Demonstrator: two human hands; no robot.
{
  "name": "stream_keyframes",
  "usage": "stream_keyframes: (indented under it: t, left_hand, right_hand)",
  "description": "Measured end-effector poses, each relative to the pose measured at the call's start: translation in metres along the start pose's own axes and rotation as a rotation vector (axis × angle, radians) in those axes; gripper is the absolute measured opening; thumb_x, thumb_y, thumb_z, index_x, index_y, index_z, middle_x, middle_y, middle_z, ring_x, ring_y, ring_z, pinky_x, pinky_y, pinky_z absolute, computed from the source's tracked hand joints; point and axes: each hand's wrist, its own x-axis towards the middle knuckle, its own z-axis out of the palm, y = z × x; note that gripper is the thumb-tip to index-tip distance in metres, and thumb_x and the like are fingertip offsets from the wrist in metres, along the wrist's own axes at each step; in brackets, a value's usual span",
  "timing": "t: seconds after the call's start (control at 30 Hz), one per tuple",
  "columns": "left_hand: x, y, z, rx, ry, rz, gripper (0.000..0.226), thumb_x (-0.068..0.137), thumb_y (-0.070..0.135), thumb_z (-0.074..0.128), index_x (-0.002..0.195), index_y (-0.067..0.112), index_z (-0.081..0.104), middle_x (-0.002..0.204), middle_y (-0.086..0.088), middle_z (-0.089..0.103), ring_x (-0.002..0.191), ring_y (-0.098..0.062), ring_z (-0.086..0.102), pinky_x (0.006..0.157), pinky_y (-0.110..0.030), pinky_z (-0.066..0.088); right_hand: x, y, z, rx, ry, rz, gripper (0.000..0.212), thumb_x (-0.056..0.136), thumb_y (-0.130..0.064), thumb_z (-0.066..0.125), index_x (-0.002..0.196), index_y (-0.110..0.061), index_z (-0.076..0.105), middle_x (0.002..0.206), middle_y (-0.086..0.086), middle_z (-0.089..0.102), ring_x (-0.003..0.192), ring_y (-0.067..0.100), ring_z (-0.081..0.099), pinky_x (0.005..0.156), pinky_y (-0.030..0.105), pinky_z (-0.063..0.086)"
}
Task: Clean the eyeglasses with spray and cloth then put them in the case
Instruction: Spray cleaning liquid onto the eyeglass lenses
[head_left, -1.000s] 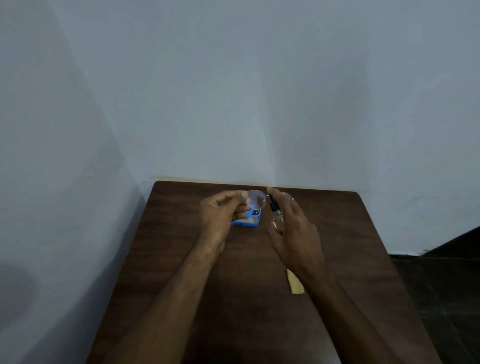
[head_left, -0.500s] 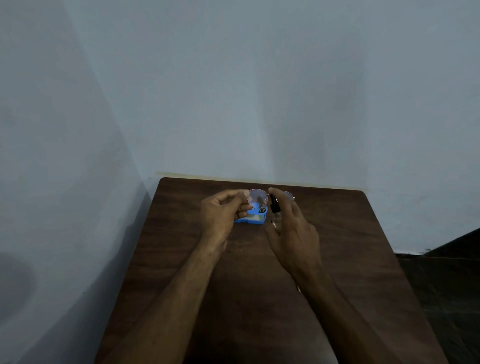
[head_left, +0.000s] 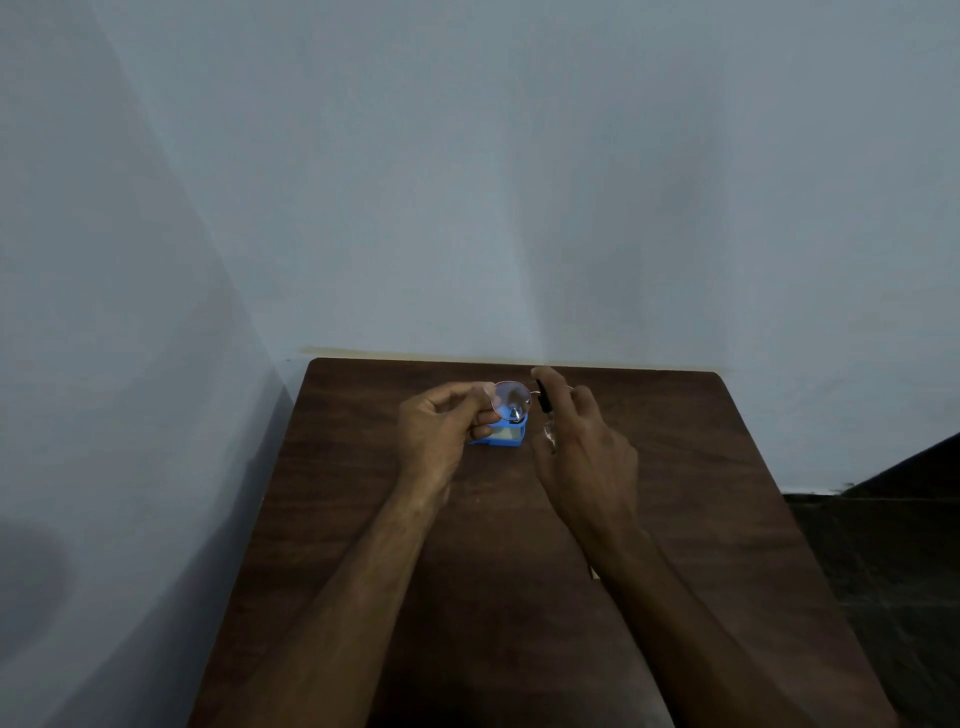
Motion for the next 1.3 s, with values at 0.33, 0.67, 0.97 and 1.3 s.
stream_keyframes:
  t: [0.33, 0.67, 0.97, 1.3]
  left_hand:
    - [0.002, 0.002, -0.001, -0.067, 0.002, -0.038, 0.016, 0.093, 0.012, 0.077, 0.106, 0.004, 0.081, 0.091, -0.017, 0.08, 0.079, -0.024, 0.077, 0.067, -0.026, 0.064]
    - [0.003, 0.006, -0.005, -0.123, 0.006, -0.061, 0.011, 0.093, 0.009, 0.076, 0.101, 0.004, 0.081, 0.091, -0.021, 0.079, 0.076, -0.02, 0.075, 0.064, -0.024, 0.062]
    - [-0.001, 0.008, -0.014, -0.082, 0.0, -0.058, 0.011, 0.094, 0.011, 0.075, 0.103, 0.009, 0.081, 0.091, -0.014, 0.081, 0.08, -0.019, 0.077, 0.067, -0.026, 0.063]
    - [-0.004, 0.009, -0.014, -0.088, -0.001, -0.06, 0.01, 0.094, 0.011, 0.074, 0.102, 0.01, 0.081, 0.091, -0.012, 0.081, 0.077, -0.015, 0.076, 0.066, -0.023, 0.063]
  right_hand:
    - [-0.01, 0.004, 0.002, 0.073, 0.007, -0.033, 0.078, 0.086, -0.016, 0.073, 0.147, -0.038, 0.029, 0.14, 0.0, 0.057, 0.074, 0.015, 0.064, 0.054, 0.025, 0.044]
    - [-0.014, 0.018, 0.0, 0.213, 0.114, 0.106, 0.06, 0.097, -0.029, 0.061, 0.151, -0.038, 0.035, 0.122, -0.009, 0.06, 0.081, 0.012, 0.063, 0.057, 0.029, 0.048]
    - [-0.019, 0.031, 0.001, 0.171, 0.137, 0.04, 0.053, 0.098, -0.035, 0.062, 0.147, -0.035, 0.043, 0.119, -0.009, 0.06, 0.074, 0.005, 0.059, 0.054, 0.025, 0.047]
    - [-0.019, 0.039, 0.009, 0.128, 0.114, 0.068, 0.053, 0.097, -0.029, 0.068, 0.144, -0.034, 0.044, 0.123, -0.006, 0.06, 0.077, 0.011, 0.064, 0.054, 0.022, 0.043]
